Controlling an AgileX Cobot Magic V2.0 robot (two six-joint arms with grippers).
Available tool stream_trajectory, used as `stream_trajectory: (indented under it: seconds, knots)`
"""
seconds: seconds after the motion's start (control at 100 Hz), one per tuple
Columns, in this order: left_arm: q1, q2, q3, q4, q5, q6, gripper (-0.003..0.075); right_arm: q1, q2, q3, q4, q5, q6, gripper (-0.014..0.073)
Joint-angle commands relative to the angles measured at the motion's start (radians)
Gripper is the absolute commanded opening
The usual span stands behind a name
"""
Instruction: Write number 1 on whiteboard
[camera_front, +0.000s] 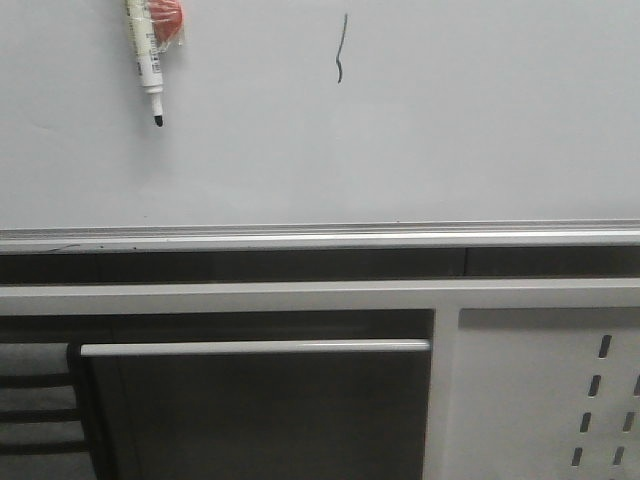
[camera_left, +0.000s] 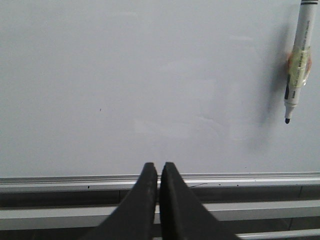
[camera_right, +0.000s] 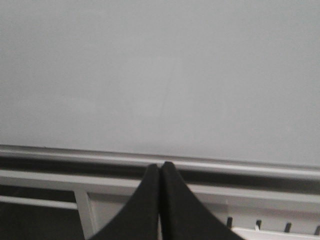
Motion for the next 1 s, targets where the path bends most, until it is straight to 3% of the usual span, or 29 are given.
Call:
stream_trajectory:
  seconds: [0.0,0.07,0.25,0.99]
  knots:
    - [-0.001,-0.022,0.042,-0.002,-0.077,-0.011,-0.002,-0.03,-0.015,0.035,-0.022,-0.134,0.028,-0.0064]
    - [-0.001,-0.022,0.042,-0.002,-0.077,-0.011,-0.002,-0.042,-0.015,0.082,-0.024,-0.188,0.035,-0.0064]
    - [-0.001,-0.022,0.042,-0.002,-0.077,-0.011,-0.002,-0.051,-0.015,0.08,-0.079,-0.095,0.041,-0.0064]
    - [-0.001,-0.022,0.042,-0.002,-0.077,-0.011,-0.002,-0.051,-0.015,0.078,-0.079,-0.1,0.041,-0.0064]
